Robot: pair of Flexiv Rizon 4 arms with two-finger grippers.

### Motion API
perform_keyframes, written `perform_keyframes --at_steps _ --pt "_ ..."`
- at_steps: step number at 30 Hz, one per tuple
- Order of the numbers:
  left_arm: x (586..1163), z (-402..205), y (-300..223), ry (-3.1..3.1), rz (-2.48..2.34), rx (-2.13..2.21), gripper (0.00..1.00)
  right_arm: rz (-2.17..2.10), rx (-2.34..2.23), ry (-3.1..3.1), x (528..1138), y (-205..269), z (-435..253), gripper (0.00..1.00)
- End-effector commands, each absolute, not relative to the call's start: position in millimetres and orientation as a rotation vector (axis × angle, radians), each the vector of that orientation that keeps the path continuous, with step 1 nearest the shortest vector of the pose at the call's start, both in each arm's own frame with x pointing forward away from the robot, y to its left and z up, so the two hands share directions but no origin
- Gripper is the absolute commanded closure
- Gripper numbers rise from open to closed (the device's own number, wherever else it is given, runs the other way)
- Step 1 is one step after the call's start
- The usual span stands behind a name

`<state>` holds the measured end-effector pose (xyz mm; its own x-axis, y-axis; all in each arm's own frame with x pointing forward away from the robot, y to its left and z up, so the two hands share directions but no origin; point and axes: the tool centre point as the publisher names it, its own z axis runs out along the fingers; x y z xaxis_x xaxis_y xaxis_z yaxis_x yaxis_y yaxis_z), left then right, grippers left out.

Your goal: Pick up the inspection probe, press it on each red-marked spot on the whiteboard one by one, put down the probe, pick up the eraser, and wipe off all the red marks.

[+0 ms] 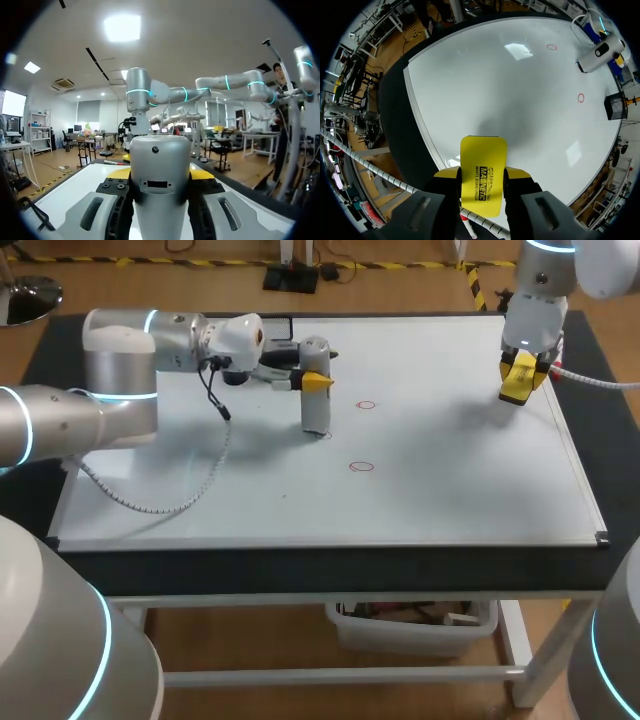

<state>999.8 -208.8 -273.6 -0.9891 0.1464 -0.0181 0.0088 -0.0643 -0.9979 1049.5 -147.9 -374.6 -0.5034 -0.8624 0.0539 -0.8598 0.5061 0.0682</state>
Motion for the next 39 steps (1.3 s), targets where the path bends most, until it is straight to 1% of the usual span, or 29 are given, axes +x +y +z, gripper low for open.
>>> perform_keyframes --at_steps 1,8,20,31,39 --pt "995.0 -261.3 -193.8 -2.125 2.229 -0.138 1.00 -0.048 1.524 -2.652 1050.3 -148.8 -374.0 1.00" --pt "1010.7 -252.0 -155.1 -2.188 2.278 -0.052 1.00 -0.048 1.524 -2.652 1050.3 -148.8 -374.0 1.00" --pt "1031.6 -236.9 -67.2 -2.320 2.365 0.154 1.00 -0.048 1.524 -2.652 1050.3 -148.8 -374.0 1.00" --pt "1032.3 -235.3 -2.3 -2.390 2.414 0.335 1.00 -0.048 1.524 -2.652 1050.3 -148.8 -374.0 1.00" --pt "1026.3 -234.5 28.5 -2.407 2.459 0.418 1.00 -0.048 1.524 -2.652 1050.3 -148.8 -374.0 1.00"
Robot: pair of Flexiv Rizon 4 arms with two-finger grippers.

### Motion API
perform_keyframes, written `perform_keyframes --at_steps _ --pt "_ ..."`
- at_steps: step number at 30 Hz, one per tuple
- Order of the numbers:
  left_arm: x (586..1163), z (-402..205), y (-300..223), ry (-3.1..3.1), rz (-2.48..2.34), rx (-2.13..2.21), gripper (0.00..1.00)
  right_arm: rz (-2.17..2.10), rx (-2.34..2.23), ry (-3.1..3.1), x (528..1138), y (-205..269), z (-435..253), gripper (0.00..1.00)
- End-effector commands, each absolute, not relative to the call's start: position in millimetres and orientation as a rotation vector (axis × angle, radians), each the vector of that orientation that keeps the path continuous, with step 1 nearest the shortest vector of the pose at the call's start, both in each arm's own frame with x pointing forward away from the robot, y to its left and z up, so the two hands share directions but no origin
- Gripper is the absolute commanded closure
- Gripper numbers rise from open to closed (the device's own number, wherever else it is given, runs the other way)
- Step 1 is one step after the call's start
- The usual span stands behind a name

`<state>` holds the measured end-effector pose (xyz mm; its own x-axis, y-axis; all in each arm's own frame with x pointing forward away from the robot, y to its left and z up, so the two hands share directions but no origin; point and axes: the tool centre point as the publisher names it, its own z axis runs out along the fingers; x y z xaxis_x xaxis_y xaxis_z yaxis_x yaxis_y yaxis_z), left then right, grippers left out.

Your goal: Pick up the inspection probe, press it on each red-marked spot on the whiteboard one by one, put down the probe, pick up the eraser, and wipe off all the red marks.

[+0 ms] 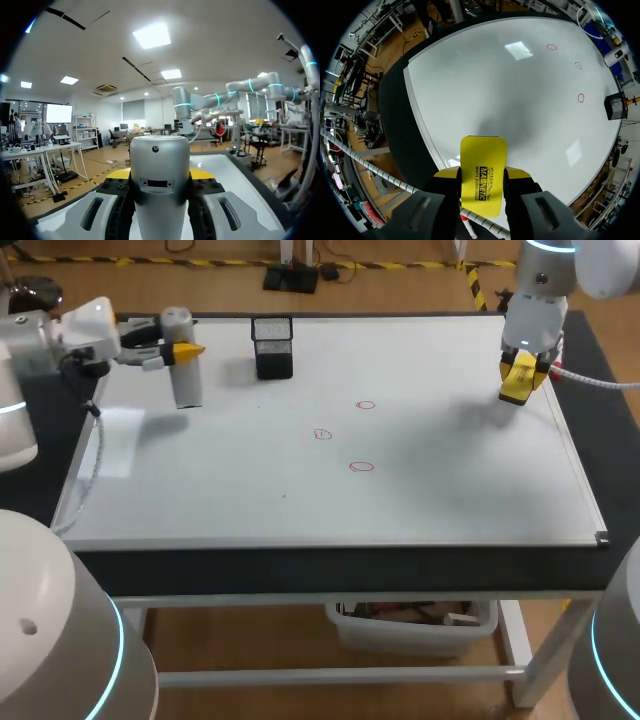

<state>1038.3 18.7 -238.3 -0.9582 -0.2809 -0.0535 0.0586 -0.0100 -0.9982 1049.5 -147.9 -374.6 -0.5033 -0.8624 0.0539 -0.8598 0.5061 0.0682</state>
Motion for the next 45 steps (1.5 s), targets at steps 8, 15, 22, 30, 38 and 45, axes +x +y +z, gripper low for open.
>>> perform_keyframes --at_steps 8,15,22,30,38,45 --pt "1018.8 -228.8 44.8 1.926 -1.970 -0.363 1.00 -0.048 1.524 -2.652 1050.3 -148.8 -374.0 1.00" --pt "1014.9 -227.3 50.5 1.914 -1.961 -0.377 1.00 -0.048 1.524 -2.652 1050.3 -148.8 -374.0 1.00" --pt "1014.9 -227.3 50.5 1.914 -1.961 -0.377 1.00 0.163 1.643 -2.492 1050.8 -117.5 -344.0 1.00" --pt "1014.9 -227.3 50.5 1.914 -1.961 -0.377 1.00 0.132 1.812 -2.359 1049.1 -33.4 -348.8 1.00" --pt "1014.9 -227.3 50.5 1.914 -1.961 -0.377 1.00 0.111 2.031 -2.193 1042.4 54.8 -358.2 1.00" --pt "1014.9 -227.3 50.5 1.914 -1.961 -0.377 1.00 0.135 2.167 -2.055 1029.7 114.1 -363.2 1.00"
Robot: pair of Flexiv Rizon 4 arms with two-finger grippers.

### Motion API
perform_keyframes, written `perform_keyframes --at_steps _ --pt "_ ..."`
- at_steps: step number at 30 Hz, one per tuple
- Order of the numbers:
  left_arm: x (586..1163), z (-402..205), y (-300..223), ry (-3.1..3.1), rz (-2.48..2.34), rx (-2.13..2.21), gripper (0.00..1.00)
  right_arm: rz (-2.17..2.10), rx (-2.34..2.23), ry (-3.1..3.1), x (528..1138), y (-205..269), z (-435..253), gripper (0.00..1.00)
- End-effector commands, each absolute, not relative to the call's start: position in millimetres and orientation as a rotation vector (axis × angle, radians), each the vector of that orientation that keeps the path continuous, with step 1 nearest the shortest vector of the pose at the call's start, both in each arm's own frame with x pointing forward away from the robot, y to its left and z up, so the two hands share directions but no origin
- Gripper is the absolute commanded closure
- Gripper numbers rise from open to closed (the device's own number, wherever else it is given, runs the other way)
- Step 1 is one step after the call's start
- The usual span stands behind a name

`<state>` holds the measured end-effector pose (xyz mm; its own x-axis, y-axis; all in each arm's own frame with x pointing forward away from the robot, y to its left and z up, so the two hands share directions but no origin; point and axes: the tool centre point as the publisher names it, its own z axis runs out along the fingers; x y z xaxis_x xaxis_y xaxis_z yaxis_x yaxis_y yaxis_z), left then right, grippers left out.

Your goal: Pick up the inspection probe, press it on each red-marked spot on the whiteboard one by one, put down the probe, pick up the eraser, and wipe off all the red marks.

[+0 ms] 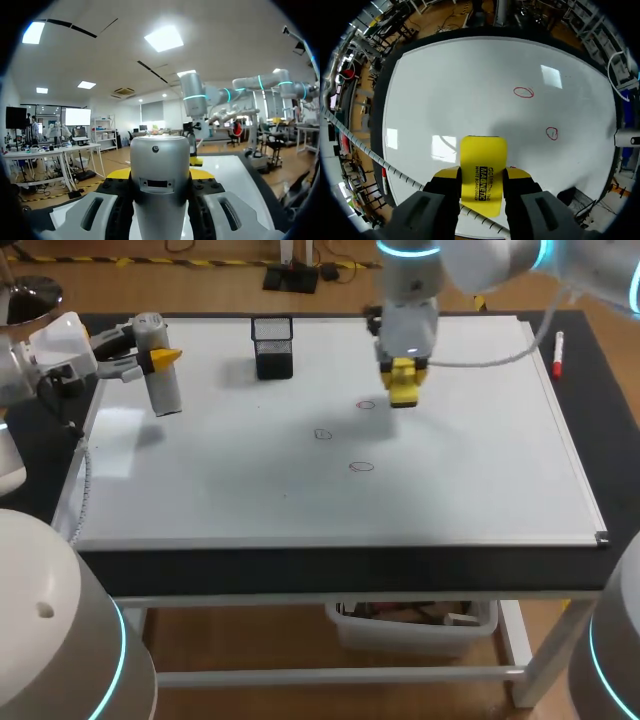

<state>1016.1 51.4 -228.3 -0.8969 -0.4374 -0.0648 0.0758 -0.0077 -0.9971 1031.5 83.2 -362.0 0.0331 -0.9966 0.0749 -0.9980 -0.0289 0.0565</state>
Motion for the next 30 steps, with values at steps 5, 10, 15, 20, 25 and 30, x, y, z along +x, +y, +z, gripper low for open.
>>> perform_keyframes --at_steps 5,10,15,20,25,30 --pt "1014.9 -227.3 50.5 1.914 -1.961 -0.377 1.00 0.136 2.227 -2.032 1021.3 143.2 -356.3 1.00" --pt "1014.9 -227.3 50.5 1.914 -1.961 -0.377 1.00 0.139 2.301 -1.945 1008.9 161.5 -358.3 1.00" --pt "1014.9 -227.3 50.5 1.914 -1.961 -0.377 1.00 0.148 2.342 -1.924 1008.9 161.5 -352.2 1.00" --pt "1014.9 -227.3 50.5 1.914 -1.961 -0.377 1.00 0.148 2.342 -1.924 1008.9 161.5 -352.2 1.00" --pt "1014.9 -227.3 50.5 1.914 -1.961 -0.377 1.00 0.148 2.342 -1.924 1008.9 161.5 -352.2 1.00" --pt "1014.9 -227.3 50.5 1.914 -1.961 -0.377 1.00 0.137 2.333 -1.917 1003.3 161.2 -358.8 1.00"
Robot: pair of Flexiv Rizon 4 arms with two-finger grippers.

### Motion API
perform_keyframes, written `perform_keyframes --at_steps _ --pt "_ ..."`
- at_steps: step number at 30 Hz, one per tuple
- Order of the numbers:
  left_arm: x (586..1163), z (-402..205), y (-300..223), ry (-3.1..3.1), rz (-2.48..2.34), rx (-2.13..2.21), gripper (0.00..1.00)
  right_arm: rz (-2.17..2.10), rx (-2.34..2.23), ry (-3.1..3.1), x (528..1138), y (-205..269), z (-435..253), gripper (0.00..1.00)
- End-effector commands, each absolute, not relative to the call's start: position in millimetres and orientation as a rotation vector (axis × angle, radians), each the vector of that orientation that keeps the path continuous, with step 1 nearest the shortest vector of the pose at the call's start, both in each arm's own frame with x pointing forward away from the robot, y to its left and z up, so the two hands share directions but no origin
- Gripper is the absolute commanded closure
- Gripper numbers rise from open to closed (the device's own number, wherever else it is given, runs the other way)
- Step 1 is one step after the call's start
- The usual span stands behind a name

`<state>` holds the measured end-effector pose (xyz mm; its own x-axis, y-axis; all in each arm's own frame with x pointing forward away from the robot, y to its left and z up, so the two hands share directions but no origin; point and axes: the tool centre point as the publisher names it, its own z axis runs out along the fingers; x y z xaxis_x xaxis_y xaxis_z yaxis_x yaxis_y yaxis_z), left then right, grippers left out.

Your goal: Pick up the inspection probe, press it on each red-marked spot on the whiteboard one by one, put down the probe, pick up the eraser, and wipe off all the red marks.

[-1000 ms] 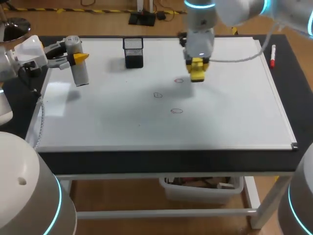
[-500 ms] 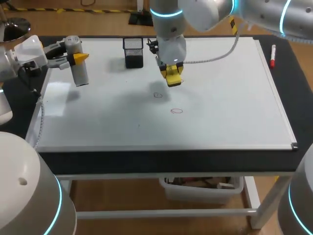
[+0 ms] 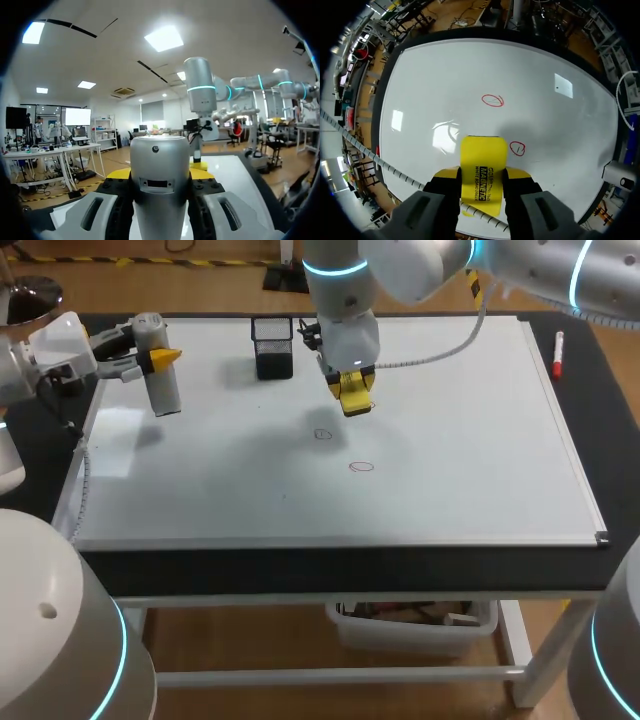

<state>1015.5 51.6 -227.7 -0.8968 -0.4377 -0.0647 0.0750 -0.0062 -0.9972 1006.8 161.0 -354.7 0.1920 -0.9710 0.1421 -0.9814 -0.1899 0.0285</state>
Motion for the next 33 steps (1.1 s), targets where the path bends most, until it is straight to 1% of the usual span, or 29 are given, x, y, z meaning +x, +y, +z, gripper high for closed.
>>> perform_keyframes --at_steps 1,15,33 --pt "1014.9 -227.3 50.5 1.914 -1.961 -0.377 1.00 0.118 2.329 -1.919 1001.2 163.0 -362.3 1.00" --pt "1014.9 -227.3 50.5 1.914 -1.961 -0.377 1.00 -0.044 2.354 -1.949 976.1 202.5 -394.2 1.00" --pt "1014.9 -227.3 50.5 1.914 -1.961 -0.377 1.00 -0.129 2.366 -1.913 983.8 236.9 -415.3 1.00"
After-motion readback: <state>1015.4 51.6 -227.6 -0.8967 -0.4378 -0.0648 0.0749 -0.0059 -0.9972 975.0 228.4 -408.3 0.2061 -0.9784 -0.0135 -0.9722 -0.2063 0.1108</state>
